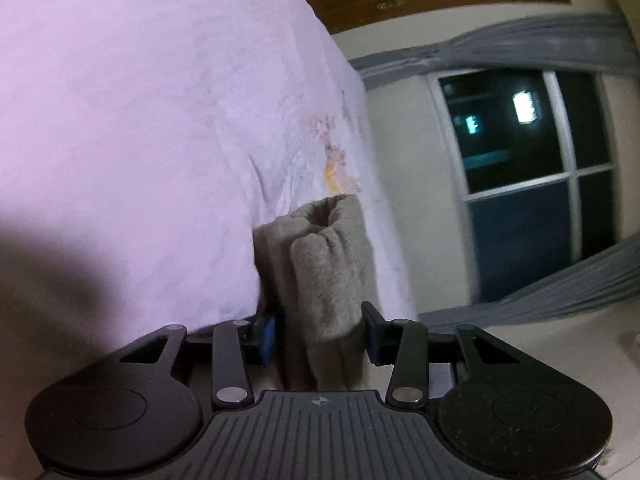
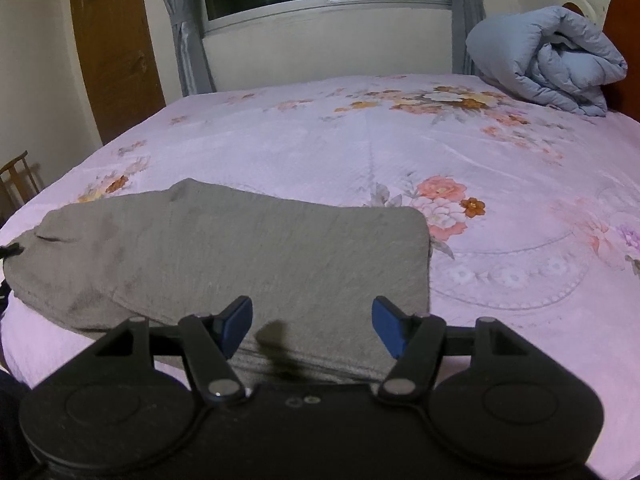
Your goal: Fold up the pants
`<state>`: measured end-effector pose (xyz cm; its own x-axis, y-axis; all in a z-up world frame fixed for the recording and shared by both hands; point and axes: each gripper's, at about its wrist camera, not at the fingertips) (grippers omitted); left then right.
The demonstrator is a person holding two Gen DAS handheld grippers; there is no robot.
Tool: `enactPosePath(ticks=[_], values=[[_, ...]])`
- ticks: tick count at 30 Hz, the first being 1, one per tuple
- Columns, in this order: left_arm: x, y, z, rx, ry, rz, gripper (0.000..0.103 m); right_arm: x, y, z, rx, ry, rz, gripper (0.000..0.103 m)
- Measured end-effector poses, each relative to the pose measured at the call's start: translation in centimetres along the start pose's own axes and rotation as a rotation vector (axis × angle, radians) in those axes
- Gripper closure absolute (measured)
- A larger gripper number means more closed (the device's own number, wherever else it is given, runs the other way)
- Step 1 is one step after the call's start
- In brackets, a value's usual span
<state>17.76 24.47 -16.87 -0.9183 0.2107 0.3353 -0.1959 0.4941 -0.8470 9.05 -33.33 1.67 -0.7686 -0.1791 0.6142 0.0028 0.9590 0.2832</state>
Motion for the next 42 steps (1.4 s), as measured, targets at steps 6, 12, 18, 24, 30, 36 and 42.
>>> enactPosePath(ticks=[6,12,18,24,30,36,42], values=[[0.8,-4.2,-0.4,-0.246,-0.018,-0.102,0.072,0.5,-2.0,-0.5,-0.107,-0.031,0.008,0.044],[1.7,-14.4,0.1,-0.707,-0.036,-0.101,0.072,1.4,-3.8,-0.7,-0.181,-0.068,-0.008,0.044],[0.6,-26.9,4.8,-1.128,-0.018,0.036,0.072,3.7,-5.7,-1.3,-0.235,-0.177,-0.003,0.044],[-2.0,-34.9,17.5,-1.483,0.096,0.199,0.072,6.8,-8.9,-1.6,-0.279,-0.239,0.018,0.043],[-4.2,-36.6,33.3,-1.798,0.254,0.314,0.071,8.8,-13.2,-1.2,-0.380,-0.272,0.052,0.042],[-2.0,-36.7,36.2,-1.819,0.196,0.327,0.071,8.8,-15.6,-0.7,-0.448,-0.269,0.054,0.041],[-0.8,-37.6,35.2,-1.823,0.036,0.430,0.071,8.3,-16.3,-0.6,-0.482,-0.255,0.028,0.041]])
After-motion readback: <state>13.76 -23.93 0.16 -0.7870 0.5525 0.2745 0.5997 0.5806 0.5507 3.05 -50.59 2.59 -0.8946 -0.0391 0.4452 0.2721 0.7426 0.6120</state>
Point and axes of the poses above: each gripper's, at about its wrist camera, not at the fingertips, and x roughly against the way its jaws point, y to its left, z to its underside, and after that the axes turned 11 degrees about -x, right-handed
